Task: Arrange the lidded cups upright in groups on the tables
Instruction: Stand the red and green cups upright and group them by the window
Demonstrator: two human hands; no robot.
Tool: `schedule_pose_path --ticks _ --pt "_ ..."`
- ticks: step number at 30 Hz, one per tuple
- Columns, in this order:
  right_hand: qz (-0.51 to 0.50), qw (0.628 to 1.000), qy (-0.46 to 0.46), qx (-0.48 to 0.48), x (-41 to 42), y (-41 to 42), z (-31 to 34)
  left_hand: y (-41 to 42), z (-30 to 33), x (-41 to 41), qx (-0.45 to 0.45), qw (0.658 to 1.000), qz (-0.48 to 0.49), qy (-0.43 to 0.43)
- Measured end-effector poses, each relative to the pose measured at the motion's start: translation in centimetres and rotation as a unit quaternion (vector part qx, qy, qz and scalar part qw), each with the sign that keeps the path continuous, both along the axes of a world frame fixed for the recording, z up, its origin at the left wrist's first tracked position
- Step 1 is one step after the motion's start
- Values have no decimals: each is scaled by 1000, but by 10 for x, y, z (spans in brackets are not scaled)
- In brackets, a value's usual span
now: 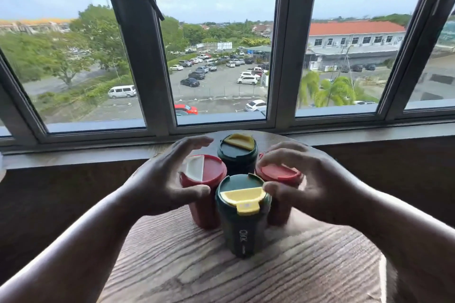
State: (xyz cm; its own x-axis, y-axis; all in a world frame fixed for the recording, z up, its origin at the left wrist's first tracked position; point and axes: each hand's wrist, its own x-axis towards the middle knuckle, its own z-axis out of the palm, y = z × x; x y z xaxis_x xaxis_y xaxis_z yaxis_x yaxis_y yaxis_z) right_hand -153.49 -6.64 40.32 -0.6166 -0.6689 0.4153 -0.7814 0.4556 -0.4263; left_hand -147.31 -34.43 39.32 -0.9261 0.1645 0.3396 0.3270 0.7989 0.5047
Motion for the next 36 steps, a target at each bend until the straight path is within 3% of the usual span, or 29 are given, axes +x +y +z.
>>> schedule_pose_path --ticks 2,4,8,12,17,24,28,32,36 --pt "-56 998 1 -32 -17 9 -3 11 4 5 -22 1000 6 22" --pt "-71 997 -7 26 -35 16 -7 26 5 12 -81 997 -6 19" --pt "13 989 -47 137 -54 23 -9 51 3 15 -223 974 41 31" --pt "47 973 -63 218 -72 20 4 56 2 12 -219 975 47 9" --pt "85 966 -92 225 -80 18 7 55 3 7 -214 977 26 6" --pt "-29 977 2 213 -64 15 -8 49 -1 3 -200 979 -11 31" --pt "-35 972 6 233 -60 19 -4 34 -1 -1 -126 992 -16 -4" --pt "43 963 -74 257 -73 23 5 6 -6 -10 64 998 11 -18" --pt "73 971 -148 173 -80 24 1 -13 -16 -16 84 994 0 -68"
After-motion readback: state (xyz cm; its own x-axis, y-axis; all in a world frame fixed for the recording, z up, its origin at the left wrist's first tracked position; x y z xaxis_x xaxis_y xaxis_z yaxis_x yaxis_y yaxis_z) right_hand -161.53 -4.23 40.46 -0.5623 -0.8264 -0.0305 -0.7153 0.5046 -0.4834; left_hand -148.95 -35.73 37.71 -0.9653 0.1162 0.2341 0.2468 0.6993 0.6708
